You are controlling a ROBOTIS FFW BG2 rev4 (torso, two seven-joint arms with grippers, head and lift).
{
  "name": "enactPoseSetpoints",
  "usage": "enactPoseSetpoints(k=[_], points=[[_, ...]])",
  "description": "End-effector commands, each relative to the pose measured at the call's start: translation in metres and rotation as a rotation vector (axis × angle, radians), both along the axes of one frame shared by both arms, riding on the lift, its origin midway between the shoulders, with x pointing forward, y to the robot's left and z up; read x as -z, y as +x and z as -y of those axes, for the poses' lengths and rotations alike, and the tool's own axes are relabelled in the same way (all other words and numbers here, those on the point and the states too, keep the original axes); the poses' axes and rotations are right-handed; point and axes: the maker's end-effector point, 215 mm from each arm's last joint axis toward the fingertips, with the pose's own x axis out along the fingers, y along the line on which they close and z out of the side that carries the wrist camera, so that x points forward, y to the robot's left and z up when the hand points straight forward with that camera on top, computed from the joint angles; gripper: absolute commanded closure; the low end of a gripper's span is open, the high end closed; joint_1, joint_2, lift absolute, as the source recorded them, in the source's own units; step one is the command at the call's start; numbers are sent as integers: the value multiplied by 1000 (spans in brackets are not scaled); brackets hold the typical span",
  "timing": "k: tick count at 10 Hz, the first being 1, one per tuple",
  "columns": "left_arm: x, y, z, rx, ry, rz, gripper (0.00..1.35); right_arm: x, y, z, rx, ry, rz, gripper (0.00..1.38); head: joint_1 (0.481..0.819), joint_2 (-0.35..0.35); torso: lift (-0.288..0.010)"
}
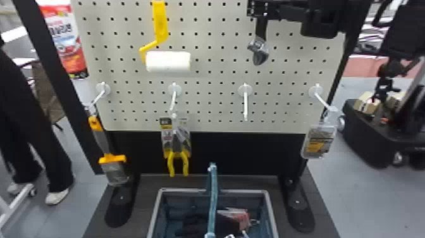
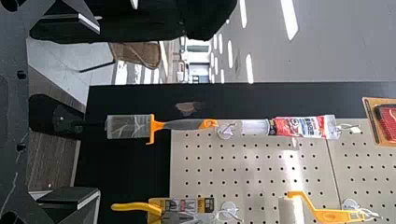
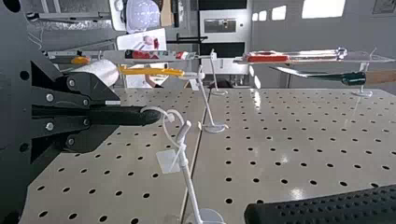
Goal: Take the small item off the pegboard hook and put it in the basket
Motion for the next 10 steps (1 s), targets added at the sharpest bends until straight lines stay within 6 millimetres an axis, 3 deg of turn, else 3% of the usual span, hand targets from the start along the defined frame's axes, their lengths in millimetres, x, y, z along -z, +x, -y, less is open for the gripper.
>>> enactPoseSetpoints(k=[1, 6, 10], points=[[1, -1, 1, 2, 0, -2, 91, -9, -4, 3, 14, -11, 35, 1222, 549, 0, -100], [1, -1, 0, 0, 0, -2, 91, -29, -10, 17, 49, -21, 95, 1222, 549, 0, -100], [1, -2, -1, -1, -3, -4, 93, -28, -17, 34, 88, -13, 114, 1222, 549, 0, -100]])
